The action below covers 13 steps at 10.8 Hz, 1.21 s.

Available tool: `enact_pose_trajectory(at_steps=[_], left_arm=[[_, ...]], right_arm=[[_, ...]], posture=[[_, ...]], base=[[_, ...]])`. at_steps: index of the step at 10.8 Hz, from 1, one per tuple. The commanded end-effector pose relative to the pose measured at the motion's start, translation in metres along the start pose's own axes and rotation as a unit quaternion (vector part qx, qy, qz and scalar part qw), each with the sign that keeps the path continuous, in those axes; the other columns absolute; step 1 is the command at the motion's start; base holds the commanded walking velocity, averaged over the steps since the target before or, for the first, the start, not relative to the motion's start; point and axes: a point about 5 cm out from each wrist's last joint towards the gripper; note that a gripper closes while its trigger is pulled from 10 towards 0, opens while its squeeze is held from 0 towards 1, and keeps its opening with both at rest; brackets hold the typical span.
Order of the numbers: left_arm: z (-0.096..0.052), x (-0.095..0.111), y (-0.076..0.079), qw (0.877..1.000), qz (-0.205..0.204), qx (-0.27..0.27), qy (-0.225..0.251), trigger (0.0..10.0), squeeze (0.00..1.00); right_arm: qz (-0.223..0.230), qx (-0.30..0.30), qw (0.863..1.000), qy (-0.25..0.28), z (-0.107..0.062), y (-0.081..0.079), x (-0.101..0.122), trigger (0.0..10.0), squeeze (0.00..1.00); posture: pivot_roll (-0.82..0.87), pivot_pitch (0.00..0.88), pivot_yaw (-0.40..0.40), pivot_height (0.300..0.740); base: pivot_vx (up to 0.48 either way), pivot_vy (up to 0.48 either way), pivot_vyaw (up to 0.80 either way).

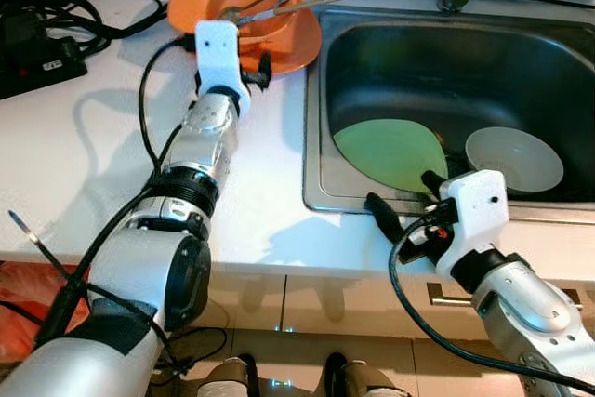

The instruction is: Kitchen organization

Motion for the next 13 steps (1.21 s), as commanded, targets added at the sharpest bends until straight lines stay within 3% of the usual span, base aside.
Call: enact_pose_trajectory(at_steps=[1,3,6,9,11,13], left_arm=[[0.002,0.002,0.005,1.000,0.014,-0.010,-0.015,10.0,0.00],[0.003,-0.003,0.001,0.998,0.028,0.000,-0.062,10.0,0.00],[0.002,-0.014,-0.009,0.988,0.011,0.011,-0.152,10.0,0.00],[0.003,-0.008,-0.009,0.987,-0.006,-0.038,-0.157,10.0,0.00],[0.000,-0.015,-0.001,0.981,0.024,-0.094,-0.169,10.0,0.00],[-0.003,-0.022,-0.008,0.977,0.030,-0.104,-0.183,10.0,0.00]], right_arm=[[0.000,0.006,1.000,-0.009,-0.002,-0.003,-0.001,10.0,0.00],[-0.003,0.012,1.000,-0.010,-0.001,-0.005,-0.001,10.0,0.00],[-0.006,0.017,1.000,-0.011,0.001,-0.008,-0.002,10.0,0.00],[-0.006,0.018,1.000,-0.010,0.002,-0.008,-0.002,10.0,0.00],[-0.008,0.019,1.000,-0.009,0.004,-0.007,-0.002,10.0,0.00],[-0.009,0.019,1.000,-0.008,0.006,-0.006,-0.002,10.0,0.00]], posture=[[-0.16,0.209,-0.039,0.740],[-0.16,0.210,-0.040,0.740],[-0.16,0.211,-0.039,0.740],[-0.15,0.207,-0.039,0.740],[-0.14,0.199,-0.036,0.740],[-0.13,0.190,-0.034,0.740]], base=[[0.000,0.000,0.00],[0.000,0.000,0.00],[0.000,0.000,0.00],[0.000,0.000,0.00],[0.000,0.000,0.00],[0.000,0.000,0.00]])
Point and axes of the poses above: a point about 5 cm out from each wrist's last joint towards the gripper, its own z axis pointing out of the wrist towards the gripper, its own x axis along the axis of the wrist's last joint, y = z × x, and after that the axes turned 12 degrees about z, right-handed
